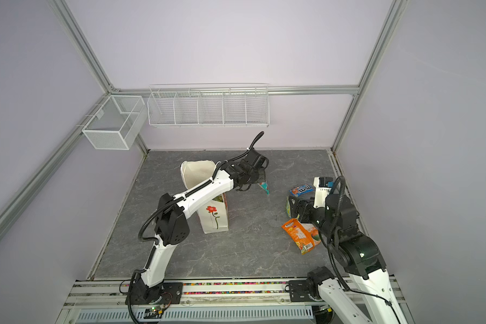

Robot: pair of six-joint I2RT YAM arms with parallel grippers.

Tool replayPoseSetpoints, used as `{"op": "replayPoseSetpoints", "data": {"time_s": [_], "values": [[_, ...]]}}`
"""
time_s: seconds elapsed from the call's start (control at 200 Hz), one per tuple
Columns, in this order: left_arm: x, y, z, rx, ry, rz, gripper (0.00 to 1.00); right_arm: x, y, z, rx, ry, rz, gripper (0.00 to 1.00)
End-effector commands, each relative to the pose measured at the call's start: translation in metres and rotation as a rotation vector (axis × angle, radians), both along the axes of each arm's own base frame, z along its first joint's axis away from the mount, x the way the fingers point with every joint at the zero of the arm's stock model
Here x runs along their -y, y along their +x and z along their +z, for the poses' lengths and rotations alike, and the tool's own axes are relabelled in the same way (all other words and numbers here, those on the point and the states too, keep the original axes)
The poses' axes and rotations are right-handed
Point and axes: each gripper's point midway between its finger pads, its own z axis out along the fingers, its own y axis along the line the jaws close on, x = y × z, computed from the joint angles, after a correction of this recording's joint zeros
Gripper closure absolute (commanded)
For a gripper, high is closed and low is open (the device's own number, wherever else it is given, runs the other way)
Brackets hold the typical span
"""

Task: Place the snacks into the paper bag
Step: 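Carry the teal pack with the left gripper toward the bag opening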

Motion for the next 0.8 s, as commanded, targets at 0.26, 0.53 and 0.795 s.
{"op": "replayPoseSetpoints", "data": {"time_s": [0.26,0.53,0.795], "values": [[-0.011,-0.004,0.084,0.153,-0.046,-0.001,1.0,0.001,-0.001,-0.012,-0.026,0.005,-0.008,0.11],[-0.019,-0.016,0.119,0.213,-0.053,-0.017,1.0,-0.001,0.001,-0.017,-0.038,0.016,-0.004,0.12],[-0.025,-0.028,0.139,0.259,-0.04,-0.023,1.0,-0.003,0.002,-0.023,-0.053,0.02,-0.001,0.12]]}}
